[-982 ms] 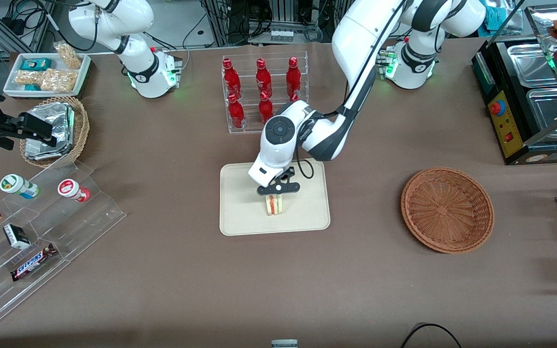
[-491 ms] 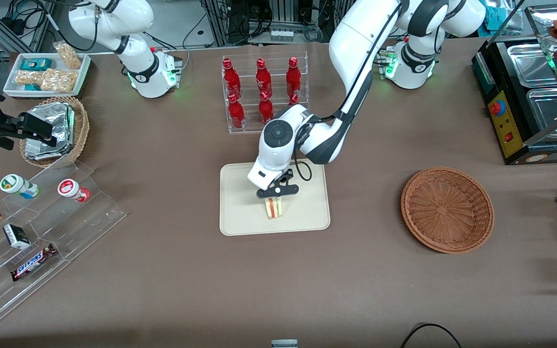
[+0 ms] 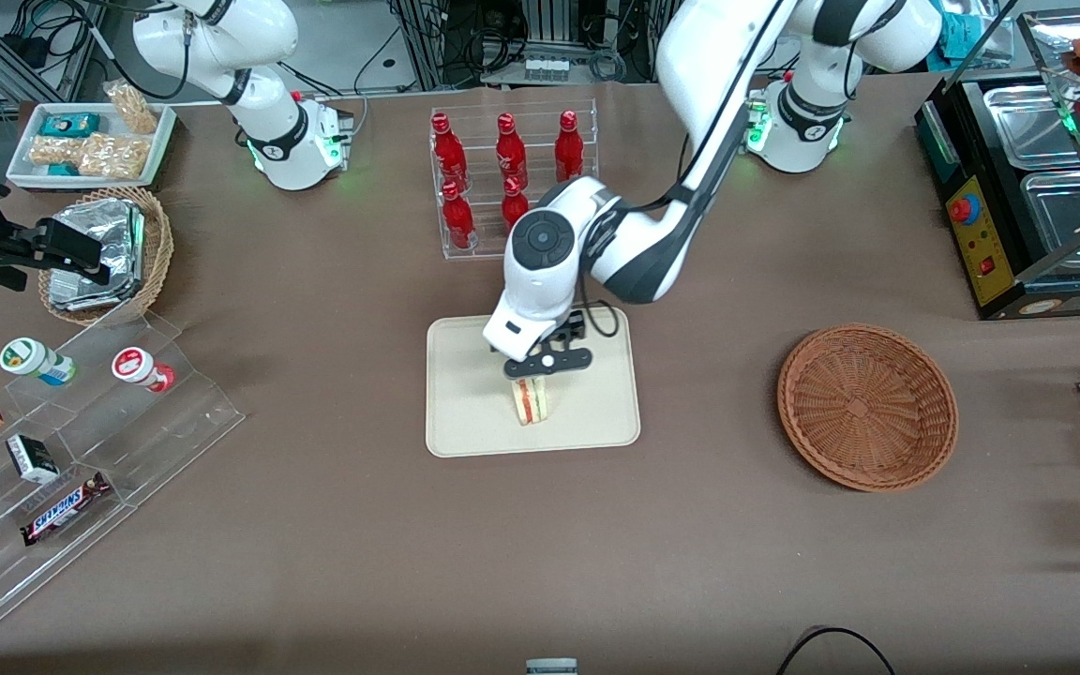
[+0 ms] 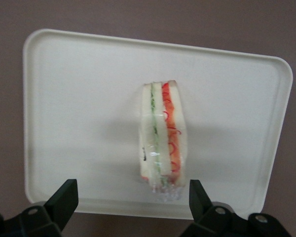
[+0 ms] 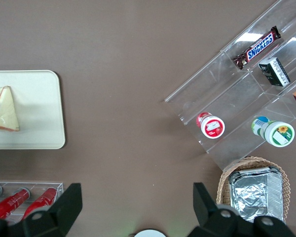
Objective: Place sandwich from basket to tray
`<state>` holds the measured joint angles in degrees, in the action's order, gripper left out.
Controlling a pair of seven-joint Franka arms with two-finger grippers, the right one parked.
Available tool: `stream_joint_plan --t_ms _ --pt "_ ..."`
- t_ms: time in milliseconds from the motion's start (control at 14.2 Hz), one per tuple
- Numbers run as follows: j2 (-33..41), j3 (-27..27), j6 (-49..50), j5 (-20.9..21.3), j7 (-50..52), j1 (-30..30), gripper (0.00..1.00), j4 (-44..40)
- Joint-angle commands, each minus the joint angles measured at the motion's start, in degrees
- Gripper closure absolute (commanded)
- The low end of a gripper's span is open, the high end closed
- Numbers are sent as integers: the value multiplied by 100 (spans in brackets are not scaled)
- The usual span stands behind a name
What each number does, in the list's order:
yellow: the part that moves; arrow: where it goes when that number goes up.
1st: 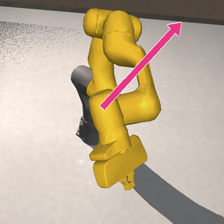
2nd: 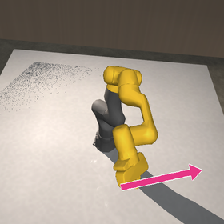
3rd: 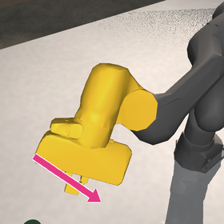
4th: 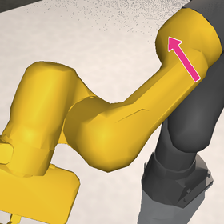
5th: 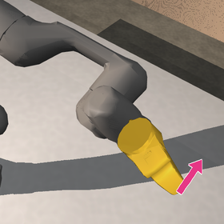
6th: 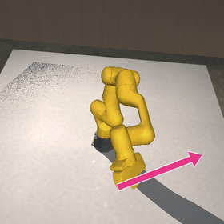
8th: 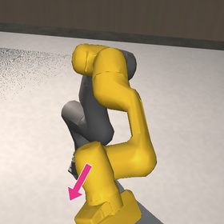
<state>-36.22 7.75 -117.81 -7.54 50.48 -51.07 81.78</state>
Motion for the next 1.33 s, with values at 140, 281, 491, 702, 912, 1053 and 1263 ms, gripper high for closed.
stream_joint_plan --t_ms 140,281,491,702,912,1053,1263 --pt "800 296 873 226 -38 184 0 680" --pt "1124 367 856 244 -650 420 0 1118" --pt "1713 368 882 244 -1722 1009 0 1725" --pt "2276 368 1083 244 -2794 1598 0 2121" --pt "2698 368 1637 262 -3736 2161 0 2131" --pt "3040 376 1944 366 -4202 2468 0 2122" --pt "3498 298 2419 692 -4756 3047 0 2035"
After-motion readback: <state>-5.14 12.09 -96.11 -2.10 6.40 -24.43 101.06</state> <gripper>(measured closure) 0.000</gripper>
